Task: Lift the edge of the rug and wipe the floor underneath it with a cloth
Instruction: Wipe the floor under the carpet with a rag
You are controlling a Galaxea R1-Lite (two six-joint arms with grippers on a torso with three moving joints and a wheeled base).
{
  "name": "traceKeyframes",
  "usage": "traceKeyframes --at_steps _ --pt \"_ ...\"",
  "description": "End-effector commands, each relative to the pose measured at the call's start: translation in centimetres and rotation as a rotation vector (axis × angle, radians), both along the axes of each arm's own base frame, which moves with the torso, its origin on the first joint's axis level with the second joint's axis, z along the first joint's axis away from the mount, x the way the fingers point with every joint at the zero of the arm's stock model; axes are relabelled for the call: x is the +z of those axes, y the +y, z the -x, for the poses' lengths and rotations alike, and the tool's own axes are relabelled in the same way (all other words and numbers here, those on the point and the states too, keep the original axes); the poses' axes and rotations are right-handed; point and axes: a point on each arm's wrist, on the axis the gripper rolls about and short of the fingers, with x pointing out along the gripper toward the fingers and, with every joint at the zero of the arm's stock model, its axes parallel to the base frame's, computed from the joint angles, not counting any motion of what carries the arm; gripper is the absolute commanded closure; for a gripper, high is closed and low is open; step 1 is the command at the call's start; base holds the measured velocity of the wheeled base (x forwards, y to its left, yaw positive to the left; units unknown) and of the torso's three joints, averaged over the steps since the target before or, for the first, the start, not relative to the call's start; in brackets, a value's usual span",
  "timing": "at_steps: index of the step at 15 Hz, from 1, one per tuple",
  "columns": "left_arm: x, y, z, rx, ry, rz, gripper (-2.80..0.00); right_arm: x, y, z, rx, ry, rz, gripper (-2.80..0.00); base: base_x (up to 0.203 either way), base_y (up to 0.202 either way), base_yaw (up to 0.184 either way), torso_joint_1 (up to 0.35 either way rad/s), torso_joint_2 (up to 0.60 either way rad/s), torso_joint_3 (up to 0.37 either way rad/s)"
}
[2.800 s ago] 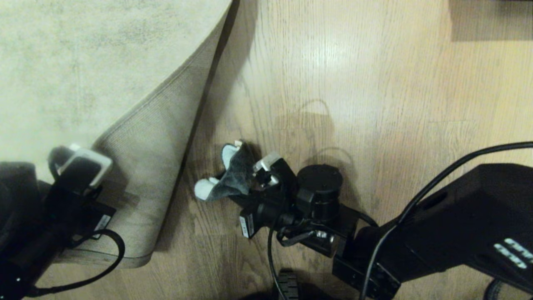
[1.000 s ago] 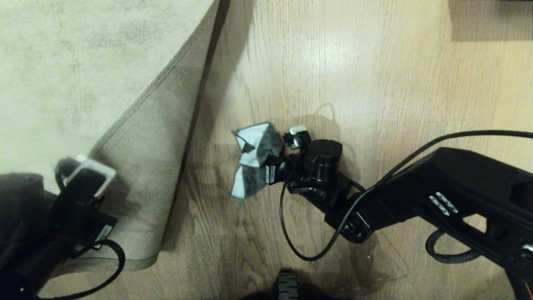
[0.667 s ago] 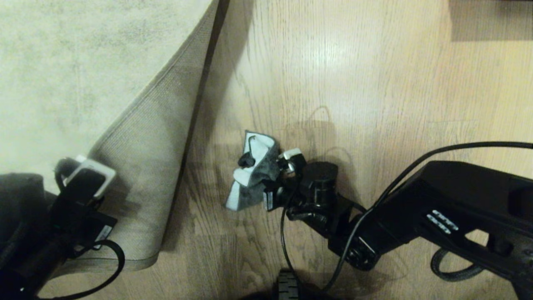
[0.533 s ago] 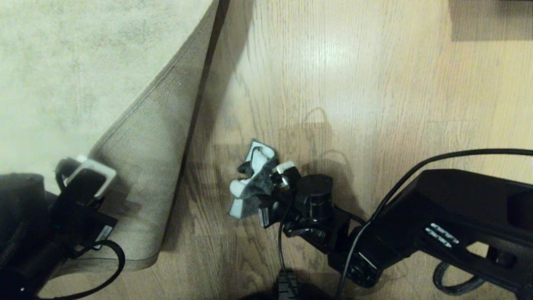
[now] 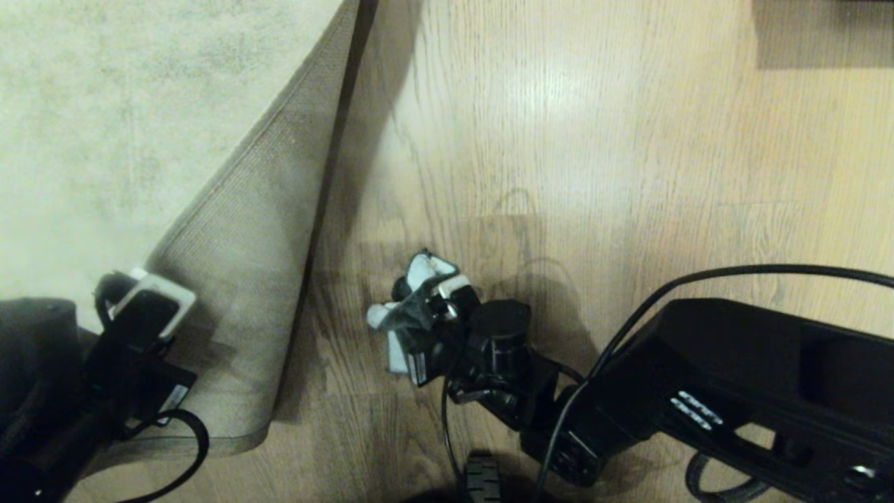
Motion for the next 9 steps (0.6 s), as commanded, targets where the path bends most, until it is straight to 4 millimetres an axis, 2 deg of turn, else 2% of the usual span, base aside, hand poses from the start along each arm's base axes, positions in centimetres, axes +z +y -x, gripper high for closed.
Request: traceKeyframes --at_steps 1,3,6,9 --pt "0.0 0.0 0.0 0.001 0.0 -0.004 0.0 0.6 1.6 -2.1 -0.058 -0.062 -0.074 0.0 0.0 0.0 0.0 0.0 0.0 0.0" --pt "0.0 0.0 0.0 0.001 0.001 -0.005 0.0 2.9 1.9 -4.3 -0.11 -0.126 -0.151 0.0 0.0 0.0 0.0 0.0 0.0 0.0" --pt "-0.1 0.0 0.0 0.0 0.003 -0.005 0.0 6.0 0.5 -7.3 -0.182 -0.176 -0.201 0.0 0.0 0.0 0.0 0.0 0.0 0.0" --pt "0.0 0.0 0.0 -0.001 0.001 -0.006 0.0 7.4 -0.4 -7.6 -0.2 -0.18 -0.206 0.0 0.0 0.0 0.0 0.0 0.0 0.0"
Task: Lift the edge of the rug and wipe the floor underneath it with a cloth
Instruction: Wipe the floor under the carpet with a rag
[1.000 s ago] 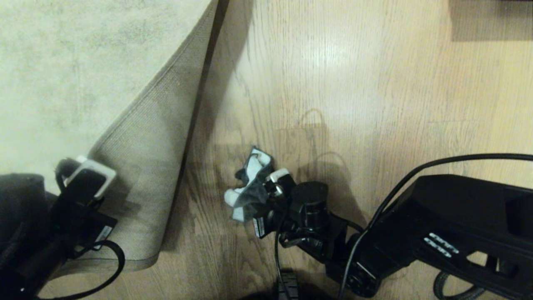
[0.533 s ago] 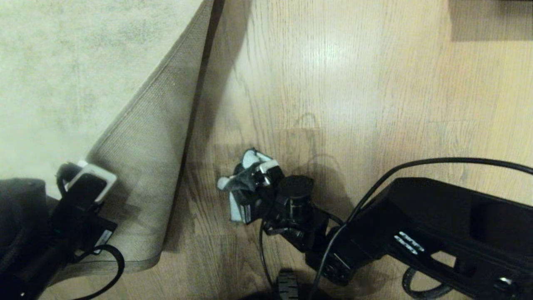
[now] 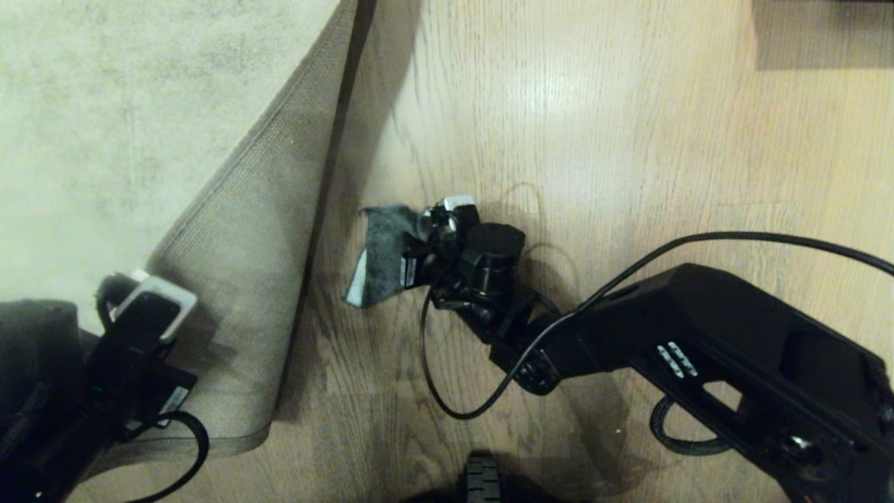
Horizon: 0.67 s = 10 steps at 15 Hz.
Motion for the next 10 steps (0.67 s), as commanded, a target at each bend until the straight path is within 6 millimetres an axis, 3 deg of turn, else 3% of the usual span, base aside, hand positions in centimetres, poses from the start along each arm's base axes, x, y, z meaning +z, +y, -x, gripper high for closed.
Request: traceKeyframes --at_steps 1,4,10 --pt "0.0 0.0 0.0 0.004 -0.004 -0.004 0.0 0.5 -0.6 0.1 -0.012 0.0 -0.004 0.0 0.0 0.0 0.0 0.0 0.0 0.0" --pt "0.1 0.0 0.0 0.005 -0.004 -0.004 0.0 -1.3 -1.0 1.7 0.006 0.062 0.05 0.0 0.0 0.0 0.0 0.0 0.0 0.0" --pt "0.1 0.0 0.0 0.004 -0.005 -0.007 0.0 -6.8 0.2 8.0 0.121 0.182 0.168 0.0 0.0 0.0 0.0 0.0 0.0 0.0"
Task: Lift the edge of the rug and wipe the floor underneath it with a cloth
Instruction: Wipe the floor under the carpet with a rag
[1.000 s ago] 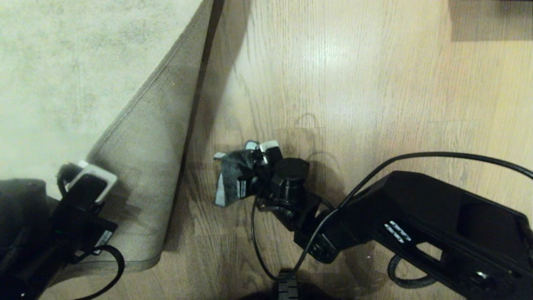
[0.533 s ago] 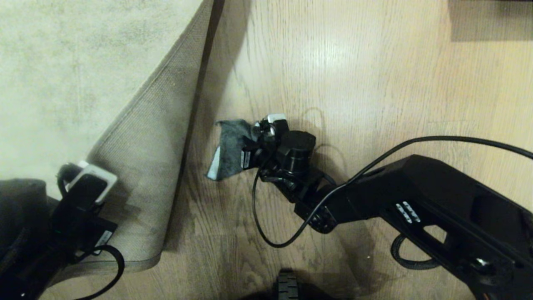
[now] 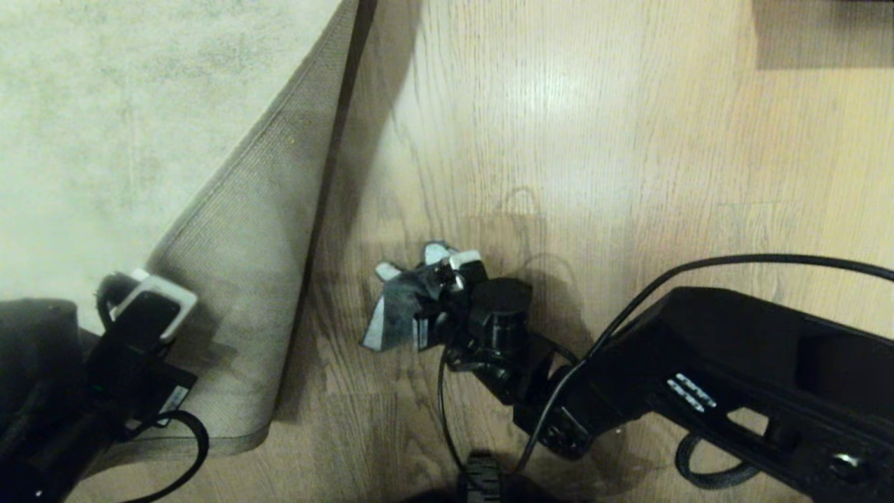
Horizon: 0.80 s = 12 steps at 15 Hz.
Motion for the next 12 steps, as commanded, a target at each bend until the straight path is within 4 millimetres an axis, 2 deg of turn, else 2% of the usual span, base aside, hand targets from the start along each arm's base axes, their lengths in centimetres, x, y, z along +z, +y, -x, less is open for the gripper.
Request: traceKeyframes --at_steps 1,4,6,8,10,12 --pt "0.0 0.0 0.0 0.002 -0.001 -0.003 0.0 -2.3 0.7 3.0 0.065 0.05 0.059 0.0 0.0 0.0 0.0 0.0 0.0 0.0" --pt "0.0 0.0 0.0 0.001 -0.002 -0.002 0.0 -4.8 1.9 5.2 0.119 0.092 0.119 0.0 0.0 0.0 0.0 0.0 0.0 0.0" --pt "0.0 0.0 0.0 -0.002 0.001 -0.002 0.0 -5.8 2.1 5.3 0.125 0.103 0.137 0.0 0.0 0.0 0.0 0.0 0.0 0.0" --pt "-0.2 0.0 0.1 -0.002 0.011 -0.003 0.0 -6.3 2.8 4.6 0.118 0.093 0.124 0.0 0.0 0.0 0.0 0.0 0.0 0.0" --pt "-0.5 0.0 0.3 -0.002 0.016 -0.003 0.0 -6.1 3.5 2.9 0.089 0.06 0.087 0.0 0.0 0.0 0.0 0.0 0.0 0.0" --pt "-0.6 0.0 0.4 -0.002 0.019 -0.003 0.0 -5.0 3.7 0.7 0.053 0.014 0.032 0.0 0.0 0.0 0.0 0.0 0.0 0.0"
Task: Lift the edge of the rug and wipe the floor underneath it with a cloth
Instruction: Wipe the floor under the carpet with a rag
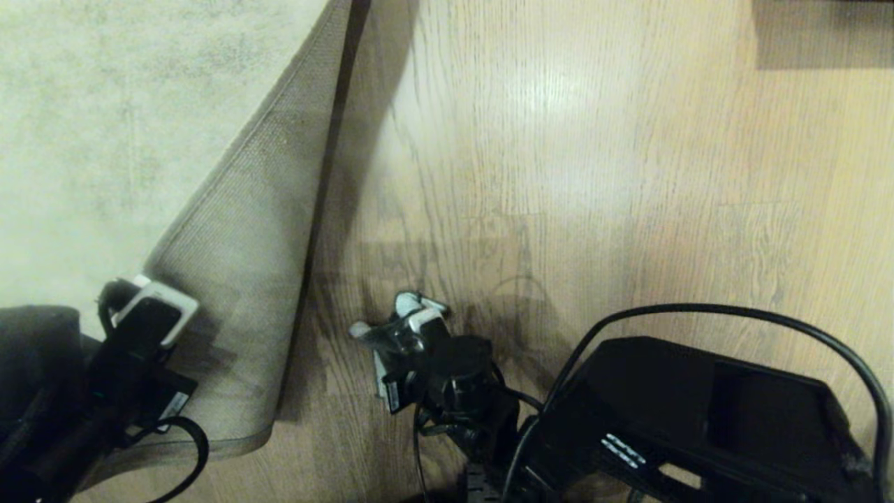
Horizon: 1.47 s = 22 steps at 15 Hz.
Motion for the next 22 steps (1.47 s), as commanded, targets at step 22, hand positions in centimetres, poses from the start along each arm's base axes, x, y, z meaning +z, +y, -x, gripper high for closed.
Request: traceKeyframes --at_steps 22 --pt "-0.5 0.1 0.6 -0.003 0.014 -0.007 0.0 7.5 -4.4 -2.3 -0.088 -0.003 0.007 0.0 0.0 0.0 0.0 0.0 0.0 0.0"
